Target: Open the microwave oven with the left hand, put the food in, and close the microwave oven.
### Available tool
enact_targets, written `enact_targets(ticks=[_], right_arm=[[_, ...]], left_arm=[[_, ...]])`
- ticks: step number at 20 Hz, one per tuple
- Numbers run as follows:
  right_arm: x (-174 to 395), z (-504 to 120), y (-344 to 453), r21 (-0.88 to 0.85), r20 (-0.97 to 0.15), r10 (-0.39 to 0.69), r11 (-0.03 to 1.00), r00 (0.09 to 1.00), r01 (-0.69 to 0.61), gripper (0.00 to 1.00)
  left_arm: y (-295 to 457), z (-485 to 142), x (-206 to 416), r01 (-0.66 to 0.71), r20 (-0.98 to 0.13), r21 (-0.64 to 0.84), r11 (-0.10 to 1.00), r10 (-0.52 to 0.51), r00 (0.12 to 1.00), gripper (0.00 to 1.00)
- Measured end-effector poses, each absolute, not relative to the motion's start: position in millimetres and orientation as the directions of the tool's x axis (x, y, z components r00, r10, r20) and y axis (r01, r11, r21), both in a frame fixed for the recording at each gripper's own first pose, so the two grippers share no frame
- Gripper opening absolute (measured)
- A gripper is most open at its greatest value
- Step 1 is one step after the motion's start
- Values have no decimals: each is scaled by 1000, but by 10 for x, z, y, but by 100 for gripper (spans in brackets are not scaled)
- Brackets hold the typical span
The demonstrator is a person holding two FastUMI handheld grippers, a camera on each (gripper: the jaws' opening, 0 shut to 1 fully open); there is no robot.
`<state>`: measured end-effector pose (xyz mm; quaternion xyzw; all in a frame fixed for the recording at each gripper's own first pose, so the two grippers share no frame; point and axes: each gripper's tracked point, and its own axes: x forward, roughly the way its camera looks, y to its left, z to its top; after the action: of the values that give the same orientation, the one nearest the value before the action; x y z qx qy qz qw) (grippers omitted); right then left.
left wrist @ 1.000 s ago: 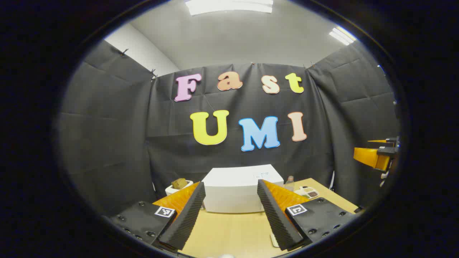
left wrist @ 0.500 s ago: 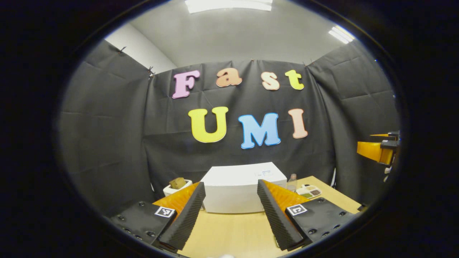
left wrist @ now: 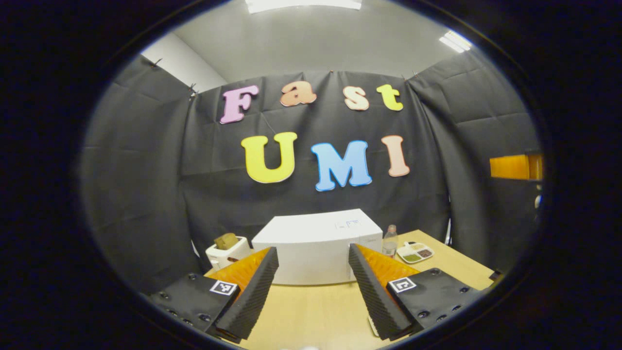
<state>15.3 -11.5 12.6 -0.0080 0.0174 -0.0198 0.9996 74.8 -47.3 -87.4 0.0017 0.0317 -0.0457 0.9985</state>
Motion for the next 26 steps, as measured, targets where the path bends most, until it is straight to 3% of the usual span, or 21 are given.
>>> enact_targets(ticks=[1, 2, 5, 7, 10, 13, 19, 23, 24, 25, 26], right_arm=[[142, 176, -178, -21, -35, -54, 998, 998, 54, 97], [129, 218, -239, -23, -38, -70, 997, 997, 70, 97], [65, 313, -434, -42, -51, -124, 992, 991, 122, 97], [11, 345, -571, -72, -62, -167, 984, 984, 163, 97], [-53, 255, -728, -95, -111, -217, 974, 970, 207, 97], [-148, 201, -840, -106, -123, -259, 963, 958, 247, 97], [-205, -145, -978, -136, -202, -290, 954, 936, 266, 98], [-221, -208, -1025, -121, -222, -295, 954, 929, 274, 98], [-219, -214, -1038, -122, -219, -297, 953, 929, 276, 97], [-212, -204, -1031, -123, -214, -295, 954, 931, 274, 97], [-211, -202, -1032, -126, -211, -299, 953, 931, 277, 97]], left_arm=[[-613, -1067, 873, 105, -78, -8, 994, -105, 991, 94], [-764, -1213, 1020, 123, -82, -11, 992, -124, 989, 98], [-1243, -1673, 1516, 172, -89, -4, 985, -172, 981, 94], [-1532, -1965, 1890, 194, -96, -6, 981, -194, 976, 100], [-1815, -2381, 2424, 206, -134, -42, 978, -210, 969, 94], [-1899, -2669, 2908, 180, -156, -72, 981, -189, 970, 100], [-1848, -2899, 3420, 122, -155, -76, 990, -132, 979, 99], [-1833, -2920, 3495, 113, -160, -84, 990, -125, 979, 88], [-1875, -2929, 3516, 133, -161, -86, 987, -145, 976, 75], [-1855, -2950, 3544, 123, -164, -68, 990, -132, 978, 75], [-1852, -2979, 3565, 129, -176, -59, 990, -137, 975, 60]])
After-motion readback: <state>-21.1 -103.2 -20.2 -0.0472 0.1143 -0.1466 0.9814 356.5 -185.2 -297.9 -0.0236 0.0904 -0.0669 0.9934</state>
